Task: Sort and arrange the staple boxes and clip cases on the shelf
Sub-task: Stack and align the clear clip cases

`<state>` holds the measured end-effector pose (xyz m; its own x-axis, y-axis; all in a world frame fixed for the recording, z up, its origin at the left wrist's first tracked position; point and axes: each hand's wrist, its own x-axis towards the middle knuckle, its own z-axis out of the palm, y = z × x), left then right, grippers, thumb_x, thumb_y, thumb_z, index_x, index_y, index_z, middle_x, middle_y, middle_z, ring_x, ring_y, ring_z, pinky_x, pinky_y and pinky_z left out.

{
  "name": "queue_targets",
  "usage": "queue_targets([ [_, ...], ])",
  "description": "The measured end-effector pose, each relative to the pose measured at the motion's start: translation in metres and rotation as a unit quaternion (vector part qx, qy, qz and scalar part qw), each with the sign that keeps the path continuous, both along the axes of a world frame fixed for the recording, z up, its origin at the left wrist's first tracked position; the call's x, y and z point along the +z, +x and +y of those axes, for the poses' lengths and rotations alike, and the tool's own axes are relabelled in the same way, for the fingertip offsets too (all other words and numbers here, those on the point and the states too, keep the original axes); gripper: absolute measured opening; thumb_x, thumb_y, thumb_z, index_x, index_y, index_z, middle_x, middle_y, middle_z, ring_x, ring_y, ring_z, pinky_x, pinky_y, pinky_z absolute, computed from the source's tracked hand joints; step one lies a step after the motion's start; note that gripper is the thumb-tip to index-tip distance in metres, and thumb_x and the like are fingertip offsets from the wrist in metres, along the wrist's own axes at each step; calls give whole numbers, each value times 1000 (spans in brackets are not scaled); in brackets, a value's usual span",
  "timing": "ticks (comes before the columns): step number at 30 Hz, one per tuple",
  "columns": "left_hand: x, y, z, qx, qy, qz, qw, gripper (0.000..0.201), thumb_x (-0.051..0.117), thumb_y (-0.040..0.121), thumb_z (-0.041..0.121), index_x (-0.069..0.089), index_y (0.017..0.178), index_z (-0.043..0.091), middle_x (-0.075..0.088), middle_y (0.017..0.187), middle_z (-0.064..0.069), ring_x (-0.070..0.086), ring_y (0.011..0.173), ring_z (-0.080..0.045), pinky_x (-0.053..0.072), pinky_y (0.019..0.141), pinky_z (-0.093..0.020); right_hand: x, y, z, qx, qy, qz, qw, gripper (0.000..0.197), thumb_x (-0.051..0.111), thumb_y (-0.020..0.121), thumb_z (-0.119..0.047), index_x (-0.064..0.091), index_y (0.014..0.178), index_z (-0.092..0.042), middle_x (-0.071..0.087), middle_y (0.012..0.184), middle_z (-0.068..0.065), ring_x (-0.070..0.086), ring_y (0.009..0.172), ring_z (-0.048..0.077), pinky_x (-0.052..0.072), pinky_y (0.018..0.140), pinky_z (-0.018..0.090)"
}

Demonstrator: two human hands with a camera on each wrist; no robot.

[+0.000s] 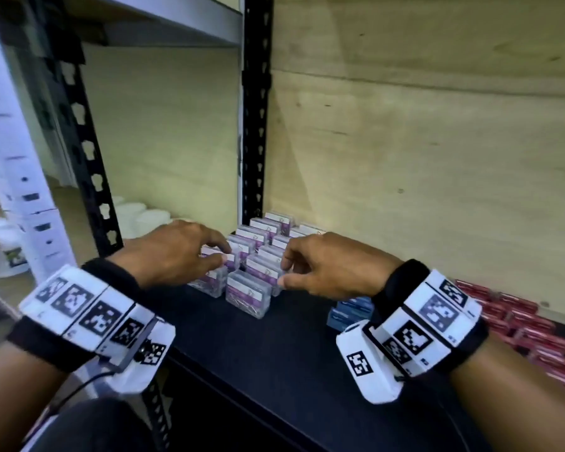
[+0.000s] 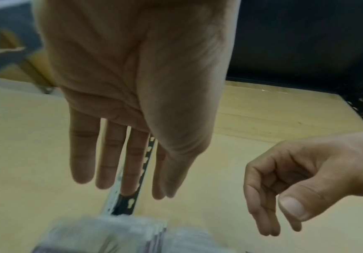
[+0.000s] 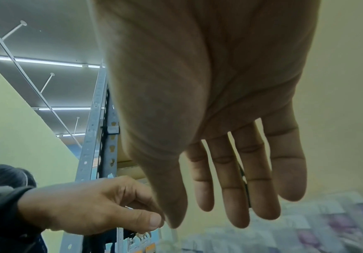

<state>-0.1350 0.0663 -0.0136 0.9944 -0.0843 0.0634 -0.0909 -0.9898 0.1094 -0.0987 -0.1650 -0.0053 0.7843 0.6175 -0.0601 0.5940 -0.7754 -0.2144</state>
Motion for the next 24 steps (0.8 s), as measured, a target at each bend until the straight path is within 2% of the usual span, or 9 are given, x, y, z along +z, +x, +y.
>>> queue_targets([
  [3, -19, 3, 17, 14, -40, -9, 999, 29, 48, 96, 49, 58, 122, 45, 56, 132, 8, 53, 102, -11, 41, 90, -28, -6, 6, 21, 4, -16, 8, 1000, 28, 60, 90, -53, 56, 111, -34, 66, 104, -11, 61, 89, 10, 50, 80, 31],
  [6, -31, 8, 27, 15, -73, -34, 997, 27, 49, 95, 49, 59, 120, 44, 56, 131, 12, 49, 90, -5, 38, 84, -25, -8, 11, 35, 2, -25, 11, 1000, 31, 62, 90, -53, 56, 114, -35, 66, 106, -11, 61, 92, 12, 51, 83, 34],
  [9, -38, 14, 38, 25, -106, -62, 992, 24, 51, 94, 47, 63, 115, 42, 57, 131, 15, 52, 96, -7, 39, 87, -25, -8, 15, 46, -3, -30, 24, 999, 31, 65, 88, -52, 58, 113, -37, 68, 104, -12, 62, 90, 9, 52, 84, 34],
  [11, -42, 16, 43, 37, -126, -81, 988, 22, 52, 93, 47, 66, 110, 41, 60, 124, 16, 54, 98, -10, 39, 86, -25, -10, 17, 51, -4, -31, 34, 999, 30, 68, 87, -50, 60, 112, -36, 69, 103, -13, 62, 88, 7, 51, 81, 32],
  [14, -48, 16, 44, 37, -132, -87, 987, 18, 54, 93, 46, 68, 103, 40, 62, 98, 19, 52, 86, -8, 36, 78, -23, -13, 20, 56, -7, -35, 46, 998, 30, 70, 85, -50, 62, 110, -35, 69, 99, -13, 62, 86, 5, 50, 79, 30],
  [17, -50, 15, 43, 36, -168, -87, 981, 9, 58, 92, 45, 66, 95, 41, 53, 74, 29, 58, 79, -3, 38, 73, -22, -16, 22, 59, -16, -29, 47, 998, 28, 73, 83, -50, 62, 105, -35, 69, 94, -14, 62, 82, 5, 47, 71, 28],
  [20, -52, 13, 44, 39, -191, -77, 978, 7, 60, 90, 47, 64, 93, 42, 51, 69, 26, 52, 73, 5, 39, 72, -22, -18, 21, 62, -23, -17, 48, 998, 26, 74, 81, -48, 63, 101, -35, 73, 86, -13, 64, 74, -1, 41, 63, 23],
  [24, -51, 11, 44, 51, -197, -58, 977, 12, 59, 89, 53, 64, 94, 44, 53, 75, 22, 58, 86, -8, 45, 82, -26, -20, 21, 60, -26, -1, 62, 998, 25, 76, 80, -48, 65, 99, -35, 74, 83, -14, 66, 72, -3, 43, 64, 22],
])
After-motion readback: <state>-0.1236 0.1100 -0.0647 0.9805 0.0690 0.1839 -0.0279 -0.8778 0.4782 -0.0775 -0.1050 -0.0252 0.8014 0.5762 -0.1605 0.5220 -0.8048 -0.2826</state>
